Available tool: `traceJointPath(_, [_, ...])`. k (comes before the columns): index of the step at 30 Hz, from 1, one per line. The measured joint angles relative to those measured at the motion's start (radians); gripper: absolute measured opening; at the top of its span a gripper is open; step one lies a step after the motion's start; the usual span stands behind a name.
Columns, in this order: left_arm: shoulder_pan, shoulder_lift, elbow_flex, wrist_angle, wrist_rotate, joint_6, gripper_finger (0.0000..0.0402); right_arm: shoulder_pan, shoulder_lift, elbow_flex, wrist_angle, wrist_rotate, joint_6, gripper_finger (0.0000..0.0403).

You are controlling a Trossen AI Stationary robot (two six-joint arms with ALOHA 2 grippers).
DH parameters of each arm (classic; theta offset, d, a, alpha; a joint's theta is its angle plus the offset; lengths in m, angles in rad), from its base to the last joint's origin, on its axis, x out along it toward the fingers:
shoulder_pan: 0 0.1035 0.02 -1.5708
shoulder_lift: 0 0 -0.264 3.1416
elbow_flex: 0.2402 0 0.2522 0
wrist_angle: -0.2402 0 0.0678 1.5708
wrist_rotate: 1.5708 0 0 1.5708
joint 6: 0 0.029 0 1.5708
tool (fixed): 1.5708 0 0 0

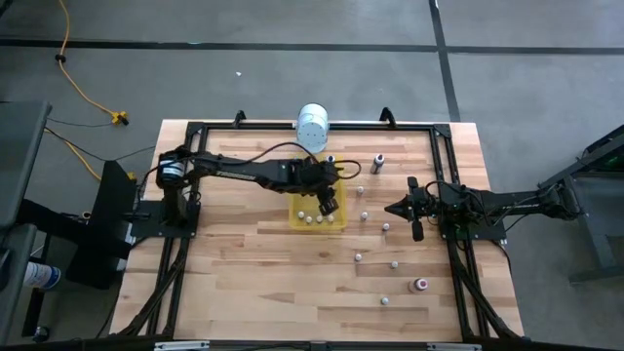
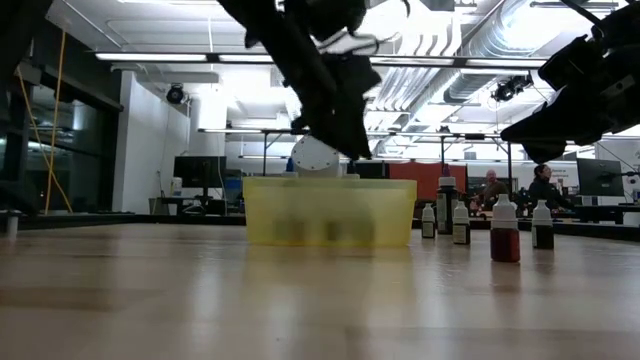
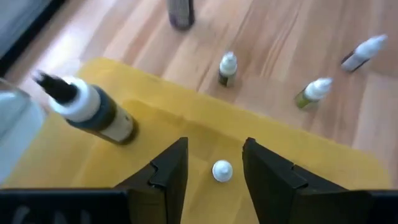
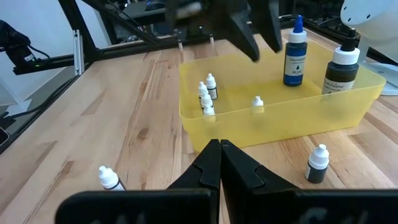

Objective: Pick & Place food coloring
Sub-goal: Put the small orange food coloring bottle in the yellow transparent bin

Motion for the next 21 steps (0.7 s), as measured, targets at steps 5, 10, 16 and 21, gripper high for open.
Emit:
traceJointPath(5, [-0.037, -0.063, -0.001, -0.009, 0.012, 0.047, 0.0143, 0.0, 0.0, 0.0, 0.0, 0.0, 0.0, 0.0])
traceJointPath(10, [-0.087, -0.113, -0.001, 0.002, 0.013, 0.101, 0.0143, 0.0, 0.0, 0.0, 0.0, 0.0, 0.0, 0.0])
traceJointPath(16, [-0.156, -0.121, -0.001, 0.081, 0.074, 0.108, 0.0143, 0.0, 0.0, 0.0, 0.0, 0.0, 0.0, 0.0])
traceJointPath(21, [-0.227, -0.102, 0.001, 0.159, 0.117, 0.118, 0.0143, 0.0, 0.0, 0.0, 0.0, 0.0, 0.0, 0.0])
